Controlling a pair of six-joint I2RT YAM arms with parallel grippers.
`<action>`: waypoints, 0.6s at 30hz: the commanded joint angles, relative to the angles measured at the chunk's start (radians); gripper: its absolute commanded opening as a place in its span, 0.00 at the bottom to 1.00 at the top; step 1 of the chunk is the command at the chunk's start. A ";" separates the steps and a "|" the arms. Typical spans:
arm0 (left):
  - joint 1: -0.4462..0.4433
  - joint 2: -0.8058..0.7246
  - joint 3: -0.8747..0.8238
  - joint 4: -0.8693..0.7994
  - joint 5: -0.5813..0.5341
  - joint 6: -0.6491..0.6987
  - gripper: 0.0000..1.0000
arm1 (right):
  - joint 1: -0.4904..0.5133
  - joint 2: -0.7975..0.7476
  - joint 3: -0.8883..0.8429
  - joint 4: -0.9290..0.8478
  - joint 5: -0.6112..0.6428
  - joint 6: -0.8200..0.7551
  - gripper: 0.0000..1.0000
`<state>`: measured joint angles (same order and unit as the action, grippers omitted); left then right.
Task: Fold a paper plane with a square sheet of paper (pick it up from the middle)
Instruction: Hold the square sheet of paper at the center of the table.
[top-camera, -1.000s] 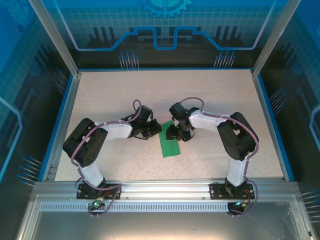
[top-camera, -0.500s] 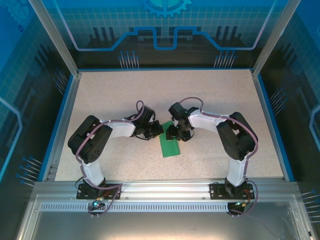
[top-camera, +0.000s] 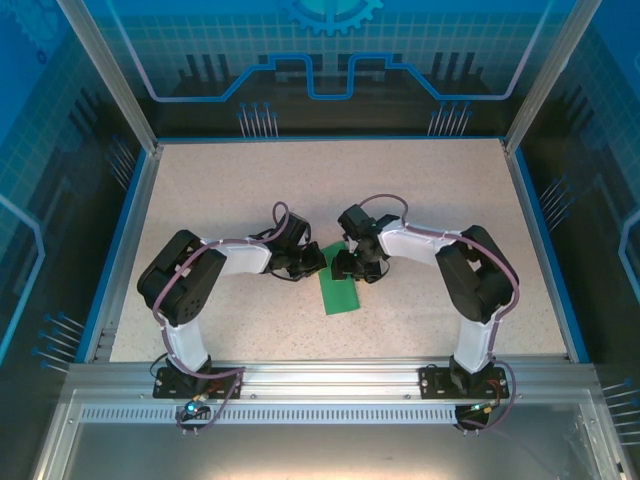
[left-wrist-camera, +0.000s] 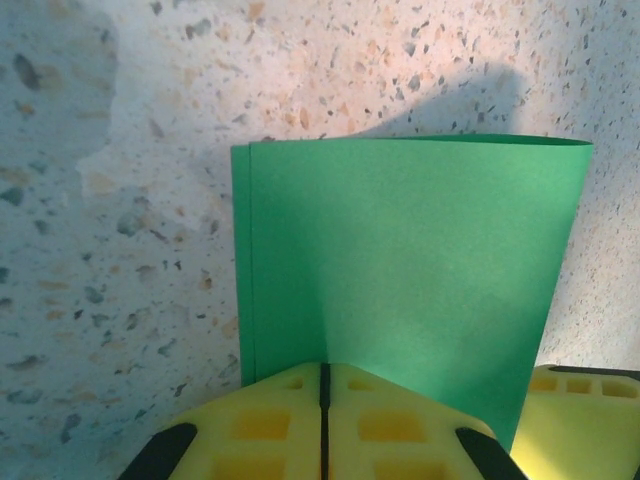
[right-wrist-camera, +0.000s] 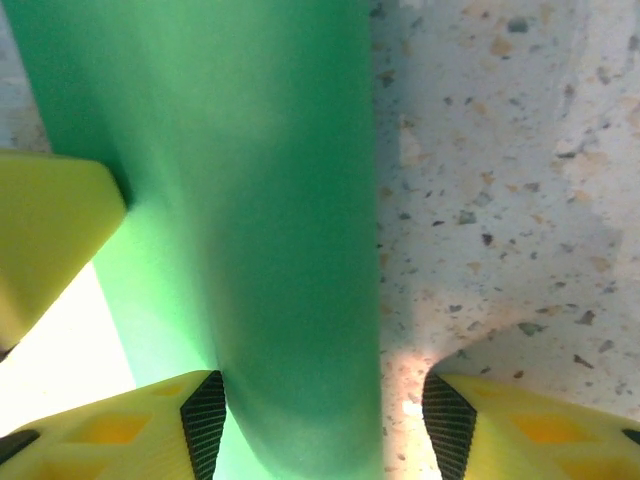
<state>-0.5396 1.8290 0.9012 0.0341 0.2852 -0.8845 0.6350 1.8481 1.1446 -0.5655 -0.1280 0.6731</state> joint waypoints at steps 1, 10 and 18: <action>-0.009 0.037 0.008 -0.085 -0.019 0.028 0.09 | 0.005 -0.063 -0.026 0.056 -0.016 -0.013 0.61; -0.009 0.047 0.010 -0.102 -0.031 0.034 0.08 | -0.012 -0.167 -0.063 0.145 -0.141 -0.059 0.45; -0.009 0.047 0.013 -0.119 -0.039 0.039 0.07 | -0.017 -0.072 -0.052 0.171 -0.232 -0.079 0.22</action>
<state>-0.5396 1.8332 0.9138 0.0120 0.2840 -0.8623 0.6277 1.7248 1.0981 -0.4019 -0.3000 0.6060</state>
